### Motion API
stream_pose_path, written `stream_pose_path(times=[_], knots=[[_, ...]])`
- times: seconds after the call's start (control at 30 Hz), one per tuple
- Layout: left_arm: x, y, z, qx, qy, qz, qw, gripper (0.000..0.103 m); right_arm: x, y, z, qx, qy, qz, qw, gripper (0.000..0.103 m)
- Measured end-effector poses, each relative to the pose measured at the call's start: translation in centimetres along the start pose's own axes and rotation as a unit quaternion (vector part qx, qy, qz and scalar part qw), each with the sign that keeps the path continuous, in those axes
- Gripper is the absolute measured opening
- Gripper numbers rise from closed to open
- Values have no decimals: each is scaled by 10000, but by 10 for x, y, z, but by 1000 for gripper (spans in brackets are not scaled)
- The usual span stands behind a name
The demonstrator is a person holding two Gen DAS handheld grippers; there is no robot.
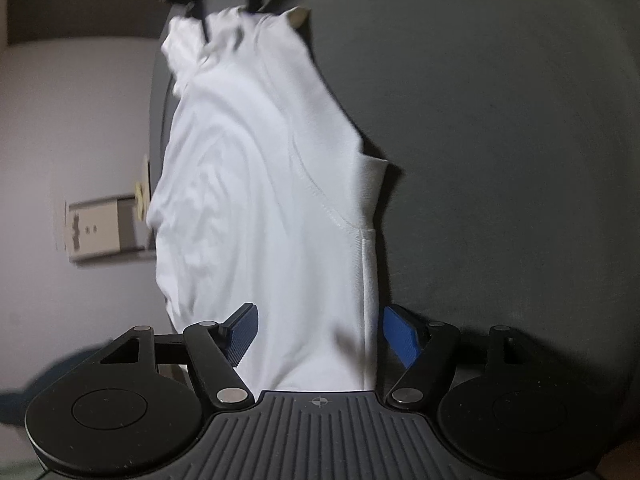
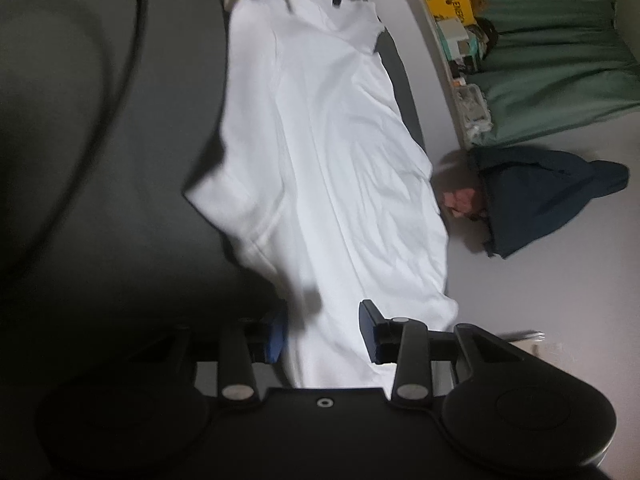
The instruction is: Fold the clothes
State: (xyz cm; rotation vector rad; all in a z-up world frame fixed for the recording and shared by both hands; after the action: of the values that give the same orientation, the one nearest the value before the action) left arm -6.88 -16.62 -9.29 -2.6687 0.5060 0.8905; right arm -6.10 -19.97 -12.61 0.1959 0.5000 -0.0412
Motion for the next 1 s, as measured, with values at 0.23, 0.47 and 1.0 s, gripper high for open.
stream_pose_path(times=[0.23,0.47,1.0], knots=[[4,0,3,-71,-370,-50,9993,6,2,3,-3,-184,-111,145,9997,32],[1,-6,-9,-776,-481,21,9958,2,-10,4,7,87,179,329,9993,4],[-35,-18,-27,-1378,-595,304,9882,1,-40,10,12,-478,843,493,9941,3]])
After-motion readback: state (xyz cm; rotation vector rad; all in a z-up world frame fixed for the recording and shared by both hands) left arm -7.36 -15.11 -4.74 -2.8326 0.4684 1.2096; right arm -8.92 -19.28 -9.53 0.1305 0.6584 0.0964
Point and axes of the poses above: each gripper's, at about its wrist camera, not at the fingertips, and x roughly the way its jaws point, z to its right, y to its top, the point moved 6 cm from there along x, roughly the way its jaws point, and after that the axes turned 1 degree about x, right-handed, at the moved point
